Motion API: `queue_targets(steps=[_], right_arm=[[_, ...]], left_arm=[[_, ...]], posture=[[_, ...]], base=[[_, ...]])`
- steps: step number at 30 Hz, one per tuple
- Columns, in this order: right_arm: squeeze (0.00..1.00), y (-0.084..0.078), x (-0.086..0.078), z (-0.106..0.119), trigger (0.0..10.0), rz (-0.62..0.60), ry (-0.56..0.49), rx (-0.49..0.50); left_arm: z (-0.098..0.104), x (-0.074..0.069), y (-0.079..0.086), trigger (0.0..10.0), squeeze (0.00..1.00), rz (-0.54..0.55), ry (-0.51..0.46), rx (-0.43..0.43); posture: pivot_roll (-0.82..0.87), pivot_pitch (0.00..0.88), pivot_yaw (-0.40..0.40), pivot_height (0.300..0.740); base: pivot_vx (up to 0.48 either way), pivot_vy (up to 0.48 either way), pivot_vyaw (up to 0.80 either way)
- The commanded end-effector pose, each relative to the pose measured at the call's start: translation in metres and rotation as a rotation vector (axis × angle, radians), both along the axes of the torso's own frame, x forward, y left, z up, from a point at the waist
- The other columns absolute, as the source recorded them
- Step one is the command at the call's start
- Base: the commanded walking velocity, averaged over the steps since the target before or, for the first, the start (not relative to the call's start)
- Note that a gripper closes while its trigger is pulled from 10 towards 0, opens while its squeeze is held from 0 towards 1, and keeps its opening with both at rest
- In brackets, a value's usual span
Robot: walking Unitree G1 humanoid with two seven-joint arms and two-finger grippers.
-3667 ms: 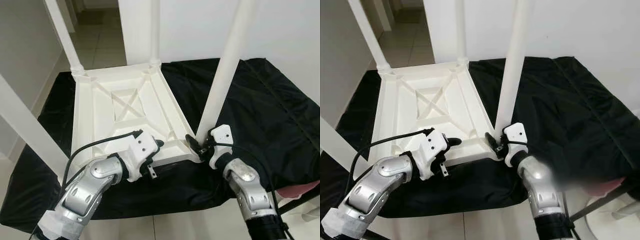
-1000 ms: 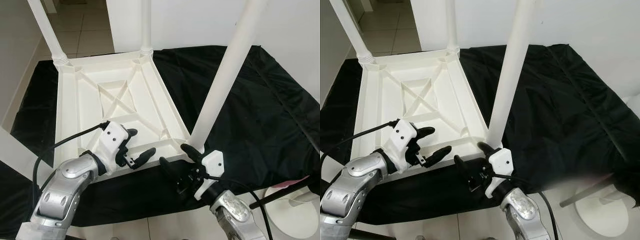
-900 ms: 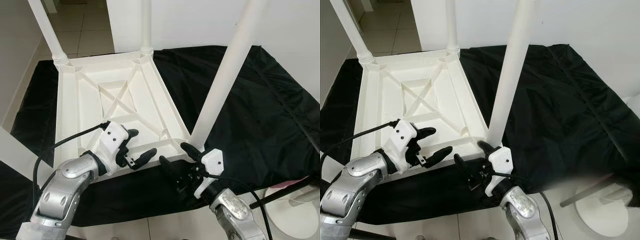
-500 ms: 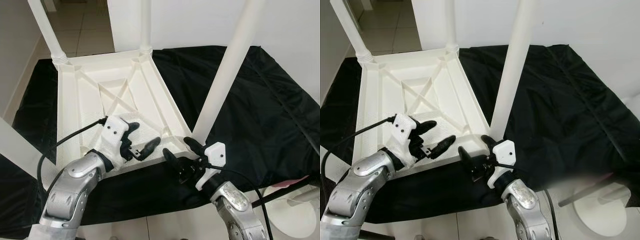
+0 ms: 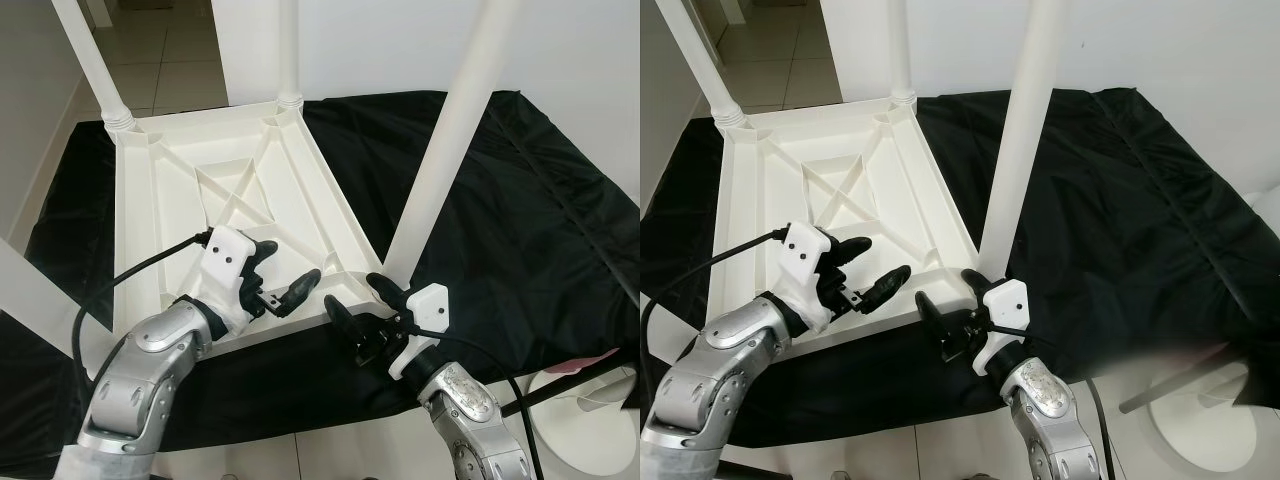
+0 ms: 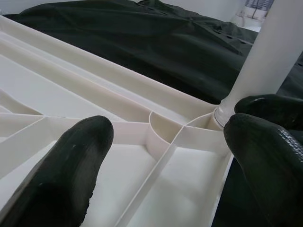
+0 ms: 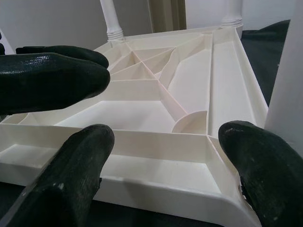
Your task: Building children table
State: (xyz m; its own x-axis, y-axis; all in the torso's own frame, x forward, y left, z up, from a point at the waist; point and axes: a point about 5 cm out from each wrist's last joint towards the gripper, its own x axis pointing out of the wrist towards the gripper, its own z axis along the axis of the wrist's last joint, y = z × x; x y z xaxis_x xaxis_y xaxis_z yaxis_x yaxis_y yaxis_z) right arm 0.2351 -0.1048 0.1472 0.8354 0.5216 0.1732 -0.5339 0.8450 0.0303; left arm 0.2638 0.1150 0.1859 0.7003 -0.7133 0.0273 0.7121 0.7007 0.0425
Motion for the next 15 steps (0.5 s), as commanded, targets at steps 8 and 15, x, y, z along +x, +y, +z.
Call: queue_targets(steps=[8,15], right_arm=[[0.0,0.0013,0.0023,-0.0043,10.0,-0.002,0.008,-0.011],[0.0,0.0,0.005,-0.0044,10.0,-0.009,0.007,-0.016]], left_arm=[[-0.0042,-0.004,-0.0007,10.0,0.0,-0.017,0.031,0.015],[-0.0029,-0.0041,0.0004,10.0,0.0,-0.013,0.033,0.016]], posture=[[-0.13,0.127,0.022,0.74],[-0.12,0.134,0.022,0.74]], base=[[0.0,0.0,0.0],[0.0,0.0,0.0]])
